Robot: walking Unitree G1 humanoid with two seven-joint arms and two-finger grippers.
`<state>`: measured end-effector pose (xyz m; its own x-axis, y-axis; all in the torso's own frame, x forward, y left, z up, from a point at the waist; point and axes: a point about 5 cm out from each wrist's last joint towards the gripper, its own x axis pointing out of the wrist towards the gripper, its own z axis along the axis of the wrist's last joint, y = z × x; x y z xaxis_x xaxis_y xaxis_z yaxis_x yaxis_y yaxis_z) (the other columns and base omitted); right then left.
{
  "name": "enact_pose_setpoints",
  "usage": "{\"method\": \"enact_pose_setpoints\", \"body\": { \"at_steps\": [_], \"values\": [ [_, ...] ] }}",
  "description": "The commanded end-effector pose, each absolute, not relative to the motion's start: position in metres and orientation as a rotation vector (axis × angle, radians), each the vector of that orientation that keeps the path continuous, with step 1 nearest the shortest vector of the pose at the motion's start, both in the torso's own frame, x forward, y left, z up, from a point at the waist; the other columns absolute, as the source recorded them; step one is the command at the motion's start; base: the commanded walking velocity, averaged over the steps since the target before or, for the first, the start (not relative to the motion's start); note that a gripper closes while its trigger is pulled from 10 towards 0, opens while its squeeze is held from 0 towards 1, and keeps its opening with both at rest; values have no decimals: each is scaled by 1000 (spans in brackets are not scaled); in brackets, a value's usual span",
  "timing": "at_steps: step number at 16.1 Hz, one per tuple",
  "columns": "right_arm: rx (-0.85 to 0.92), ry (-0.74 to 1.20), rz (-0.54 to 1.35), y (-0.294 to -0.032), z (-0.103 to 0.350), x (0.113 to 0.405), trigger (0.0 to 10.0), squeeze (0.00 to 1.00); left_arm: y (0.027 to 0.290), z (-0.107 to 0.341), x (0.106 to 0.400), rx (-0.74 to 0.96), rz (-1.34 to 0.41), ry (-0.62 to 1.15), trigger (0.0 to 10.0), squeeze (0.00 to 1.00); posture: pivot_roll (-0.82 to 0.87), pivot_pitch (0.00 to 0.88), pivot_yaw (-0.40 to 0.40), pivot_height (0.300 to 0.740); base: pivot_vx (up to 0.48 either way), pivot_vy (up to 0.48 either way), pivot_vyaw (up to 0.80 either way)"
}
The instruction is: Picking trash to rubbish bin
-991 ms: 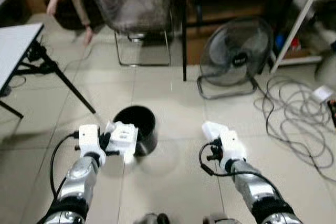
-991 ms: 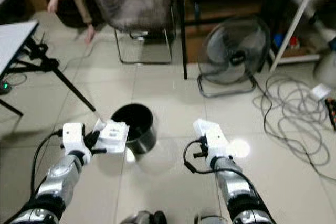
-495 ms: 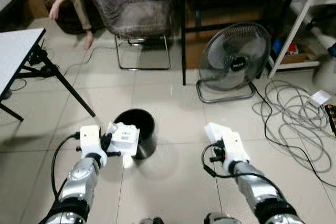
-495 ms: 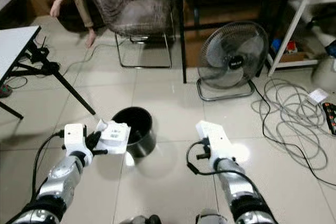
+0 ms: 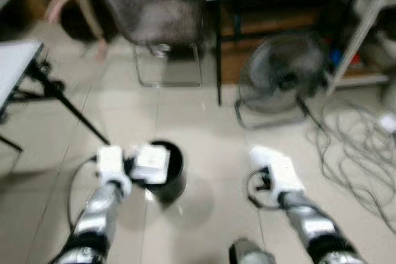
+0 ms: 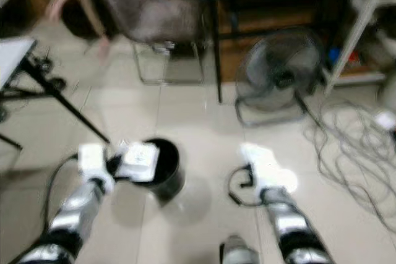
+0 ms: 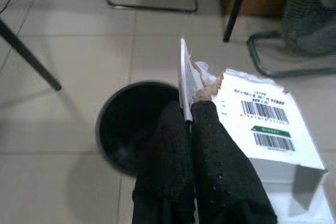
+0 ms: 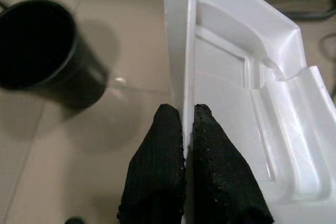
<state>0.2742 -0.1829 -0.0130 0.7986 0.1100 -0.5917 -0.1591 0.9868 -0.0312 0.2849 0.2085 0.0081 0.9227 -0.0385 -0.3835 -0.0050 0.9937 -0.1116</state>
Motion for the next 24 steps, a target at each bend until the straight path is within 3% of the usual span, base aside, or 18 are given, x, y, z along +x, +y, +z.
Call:
{"method": "enact_pose_setpoints", "body": {
  "at_steps": [1, 9, 18, 24],
  "values": [
    [-68, 627, 174, -171, -15, 273, 10000, 0, 222, 8, 281, -90, 8, 405, 0, 0, -158, 137, 134, 740, 450, 0, 0],
    [-50, 675, 131, -177, -28, 263, 10000, 0, 227, -3, 273, -98, 21, 440, 0, 0, -154, 119, 126, 740, 101, 0, 0],
    [-162, 670, 231, -185, -14, 281, 10000, 0, 234, -2, 269, -194, 149, 363, 0, 0, -139, 123, -34, 740, 0, 0, 0],
    [-172, 663, 258, -180, -8, 290, 10000, 0, 233, -6, 262, -211, 194, 350, 0, 0, -96, 122, -58, 740, 0, 0, 0]
  ]
}}
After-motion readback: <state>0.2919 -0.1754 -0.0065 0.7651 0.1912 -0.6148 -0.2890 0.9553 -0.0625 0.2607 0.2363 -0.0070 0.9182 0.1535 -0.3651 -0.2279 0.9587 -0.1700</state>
